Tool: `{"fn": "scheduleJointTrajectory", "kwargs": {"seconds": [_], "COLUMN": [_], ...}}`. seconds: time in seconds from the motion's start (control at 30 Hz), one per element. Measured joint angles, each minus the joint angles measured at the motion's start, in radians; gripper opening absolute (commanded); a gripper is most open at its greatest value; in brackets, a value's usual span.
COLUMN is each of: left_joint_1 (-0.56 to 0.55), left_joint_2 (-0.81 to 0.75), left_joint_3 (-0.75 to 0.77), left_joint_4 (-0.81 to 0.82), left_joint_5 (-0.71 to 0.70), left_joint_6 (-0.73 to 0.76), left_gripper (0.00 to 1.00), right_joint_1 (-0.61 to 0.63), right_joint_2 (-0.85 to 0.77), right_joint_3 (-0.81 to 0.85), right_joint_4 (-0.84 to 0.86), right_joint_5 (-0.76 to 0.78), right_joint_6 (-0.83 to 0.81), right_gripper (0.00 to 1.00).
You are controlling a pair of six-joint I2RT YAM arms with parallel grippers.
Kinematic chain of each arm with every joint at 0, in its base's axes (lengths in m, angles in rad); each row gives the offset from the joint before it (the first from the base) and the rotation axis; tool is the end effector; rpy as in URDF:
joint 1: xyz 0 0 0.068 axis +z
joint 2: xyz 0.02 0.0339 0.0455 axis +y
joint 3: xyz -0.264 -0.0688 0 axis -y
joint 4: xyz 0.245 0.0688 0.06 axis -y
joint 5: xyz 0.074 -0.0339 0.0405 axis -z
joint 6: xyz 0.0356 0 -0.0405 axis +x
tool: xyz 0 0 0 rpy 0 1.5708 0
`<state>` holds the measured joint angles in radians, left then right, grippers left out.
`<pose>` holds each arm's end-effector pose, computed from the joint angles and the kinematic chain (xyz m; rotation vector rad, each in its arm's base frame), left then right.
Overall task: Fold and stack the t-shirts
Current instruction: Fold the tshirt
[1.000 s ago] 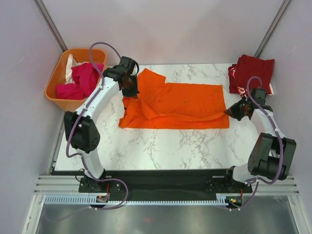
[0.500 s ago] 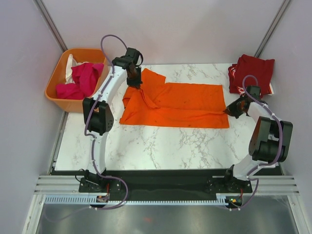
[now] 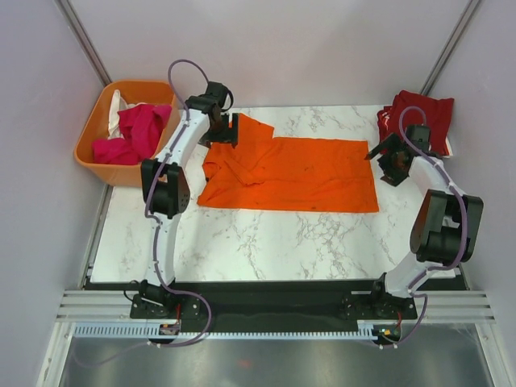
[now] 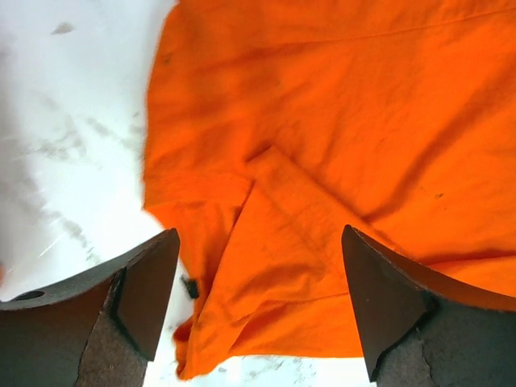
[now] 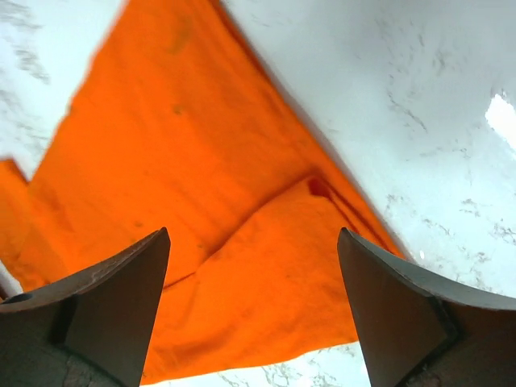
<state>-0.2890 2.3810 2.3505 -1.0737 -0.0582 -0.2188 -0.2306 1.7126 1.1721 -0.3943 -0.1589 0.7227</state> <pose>0.4868 -0.1426 0.2502 0.0754 2.6734 -0.0843 0.3548 -0.0775 0.2124 1.1035 2.2818 0.3988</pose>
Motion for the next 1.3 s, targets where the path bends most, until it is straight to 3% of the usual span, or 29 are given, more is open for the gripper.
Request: {"fn": "scheduleJointTrajectory", "kwargs": {"seconds": [0.17, 0.33, 0.5, 0.8, 0.9, 0.97, 1.3], "left_joint_1": [0.000, 0.000, 0.000, 0.000, 0.000, 0.000, 0.035], "left_joint_2": [-0.282, -0.618, -0.705, -0.617, -0.582, -0.560, -0.444], "left_joint_3": [-0.311, -0.731, -0.981, -1.023, -1.023, -1.023, -0.985], "left_joint_4": [0.040, 0.108, 0.152, 0.189, 0.201, 0.222, 0.255], "left_joint_5": [-0.058, -0.072, -0.072, -0.072, -0.088, -0.108, -0.135], "left_joint_6": [-0.004, -0.019, -0.025, -0.027, -0.027, -0.030, -0.029], "left_gripper": [0.82, 0.78, 0.78, 0.78, 0.66, 0.63, 0.63], "right_joint_1": [0.030, 0.044, 0.050, 0.051, 0.051, 0.048, -0.006], "right_joint_2": [-0.167, -0.393, -0.461, -0.460, -0.447, -0.421, -0.307], "right_joint_3": [0.006, -0.159, -0.365, -0.447, -0.454, -0.462, -0.478], "right_joint_4": [-0.031, -0.024, -0.037, -0.040, -0.018, 0.001, 0.059], "right_joint_5": [0.061, 0.060, 0.048, 0.038, 0.048, 0.047, 0.002], "right_joint_6": [-0.048, -0.084, -0.115, -0.149, -0.159, -0.164, -0.155], "right_gripper": [0.93, 0.93, 0.93, 0.93, 0.91, 0.90, 0.88]}}
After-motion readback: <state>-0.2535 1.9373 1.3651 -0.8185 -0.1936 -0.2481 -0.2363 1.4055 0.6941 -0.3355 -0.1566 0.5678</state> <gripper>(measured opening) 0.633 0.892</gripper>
